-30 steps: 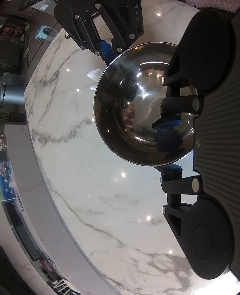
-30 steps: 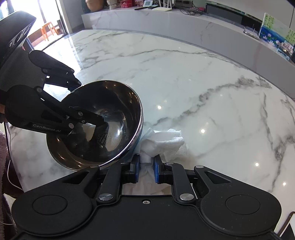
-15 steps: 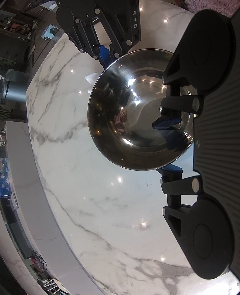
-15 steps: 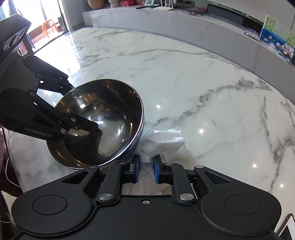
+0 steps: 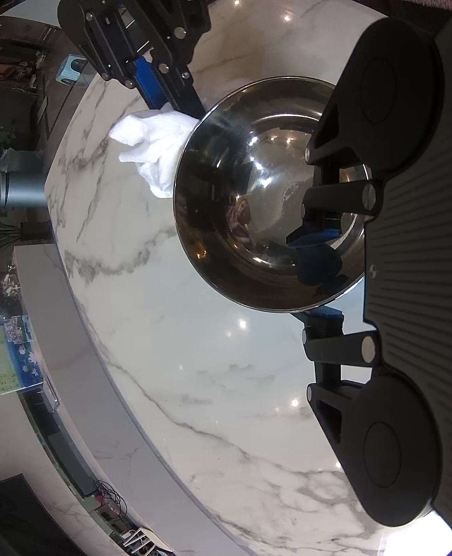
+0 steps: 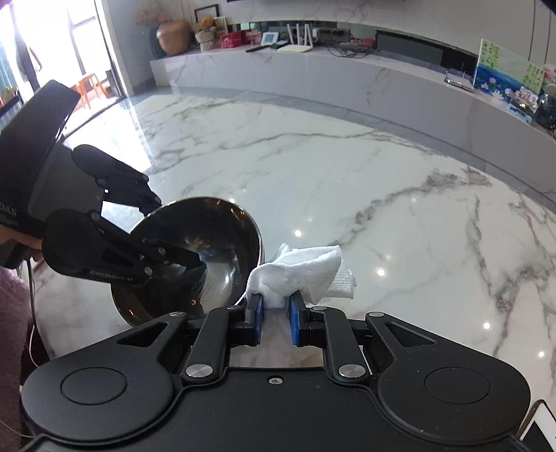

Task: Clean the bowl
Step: 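Hold the bowl tilted with the left gripper while the right wipes its outer wall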

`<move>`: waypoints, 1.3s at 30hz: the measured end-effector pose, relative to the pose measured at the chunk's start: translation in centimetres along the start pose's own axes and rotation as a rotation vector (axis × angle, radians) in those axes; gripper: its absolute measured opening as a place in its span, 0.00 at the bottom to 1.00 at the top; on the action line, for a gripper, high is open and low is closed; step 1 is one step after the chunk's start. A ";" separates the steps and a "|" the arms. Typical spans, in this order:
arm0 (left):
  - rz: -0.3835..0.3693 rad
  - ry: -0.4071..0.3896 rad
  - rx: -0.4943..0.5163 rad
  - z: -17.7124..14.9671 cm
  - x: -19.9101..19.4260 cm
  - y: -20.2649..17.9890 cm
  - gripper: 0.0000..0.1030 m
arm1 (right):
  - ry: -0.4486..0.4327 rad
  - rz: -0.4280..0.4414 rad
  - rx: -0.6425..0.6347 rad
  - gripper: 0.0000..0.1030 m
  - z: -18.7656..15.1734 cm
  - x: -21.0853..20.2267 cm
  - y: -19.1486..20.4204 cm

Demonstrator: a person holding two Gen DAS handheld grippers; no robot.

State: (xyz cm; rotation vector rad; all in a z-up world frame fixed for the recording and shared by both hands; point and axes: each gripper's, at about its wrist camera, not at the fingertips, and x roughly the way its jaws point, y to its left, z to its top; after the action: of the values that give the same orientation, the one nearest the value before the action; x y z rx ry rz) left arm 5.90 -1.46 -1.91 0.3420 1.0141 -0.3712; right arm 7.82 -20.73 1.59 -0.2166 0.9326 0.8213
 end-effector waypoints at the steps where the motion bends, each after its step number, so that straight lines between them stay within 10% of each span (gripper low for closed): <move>1: 0.001 -0.001 0.003 0.0 0.0 0.0 0.31 | -0.005 -0.003 0.002 0.14 0.0 -0.1 0.0; 39: -0.028 0.015 -0.073 -0.3 -0.1 0.1 0.38 | 0.137 -0.016 -0.013 0.15 -1.1 3.4 0.9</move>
State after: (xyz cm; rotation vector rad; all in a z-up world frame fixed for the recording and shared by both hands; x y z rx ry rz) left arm 5.71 -1.26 -1.94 0.2656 1.0452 -0.3563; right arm 7.63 -18.86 -1.60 -0.2940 1.0529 0.8056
